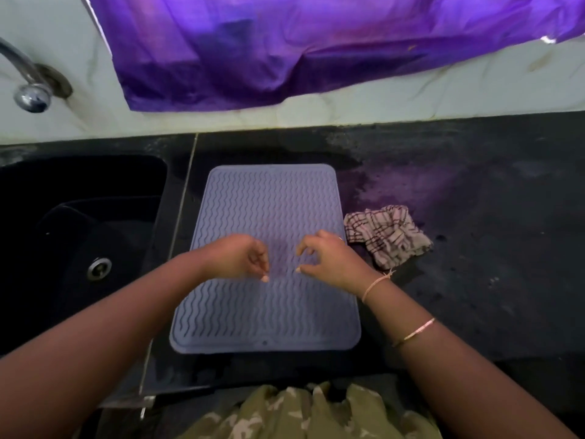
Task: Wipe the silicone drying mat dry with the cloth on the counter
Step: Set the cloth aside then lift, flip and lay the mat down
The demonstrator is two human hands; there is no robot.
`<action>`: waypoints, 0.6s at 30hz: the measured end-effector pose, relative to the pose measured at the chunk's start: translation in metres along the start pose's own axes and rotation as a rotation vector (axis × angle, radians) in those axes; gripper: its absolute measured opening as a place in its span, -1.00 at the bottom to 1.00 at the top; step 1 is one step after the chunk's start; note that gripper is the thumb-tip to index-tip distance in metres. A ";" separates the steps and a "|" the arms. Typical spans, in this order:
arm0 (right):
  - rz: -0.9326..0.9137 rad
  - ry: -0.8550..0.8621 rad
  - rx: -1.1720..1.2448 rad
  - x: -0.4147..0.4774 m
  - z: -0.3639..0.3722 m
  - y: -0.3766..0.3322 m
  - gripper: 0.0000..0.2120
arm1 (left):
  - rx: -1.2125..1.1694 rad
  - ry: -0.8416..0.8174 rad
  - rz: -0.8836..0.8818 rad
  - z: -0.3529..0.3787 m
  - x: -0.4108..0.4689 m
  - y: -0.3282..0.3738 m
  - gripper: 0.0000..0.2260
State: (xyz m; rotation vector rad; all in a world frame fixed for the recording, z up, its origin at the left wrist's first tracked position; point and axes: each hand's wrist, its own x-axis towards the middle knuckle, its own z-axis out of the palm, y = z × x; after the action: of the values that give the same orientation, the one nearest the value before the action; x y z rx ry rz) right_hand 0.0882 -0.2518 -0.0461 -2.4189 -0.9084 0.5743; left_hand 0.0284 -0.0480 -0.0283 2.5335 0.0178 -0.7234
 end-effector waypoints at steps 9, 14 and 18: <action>-0.010 -0.133 0.008 -0.028 0.059 -0.049 -0.72 | 0.163 -0.184 0.112 0.043 -0.045 -0.027 -0.74; 0.059 -0.067 0.020 -0.044 0.078 -0.056 -0.78 | 0.324 0.022 0.323 0.067 -0.060 -0.043 -0.62; 0.091 0.010 -0.009 -0.051 0.088 -0.056 -0.83 | 0.474 0.161 0.445 0.076 -0.067 -0.047 -0.66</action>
State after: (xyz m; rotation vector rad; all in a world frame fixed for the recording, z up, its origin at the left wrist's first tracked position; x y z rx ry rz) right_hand -0.0215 -0.2245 -0.0733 -2.4795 -0.8023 0.5914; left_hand -0.0733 -0.0341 -0.0723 2.8742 -0.7165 -0.3725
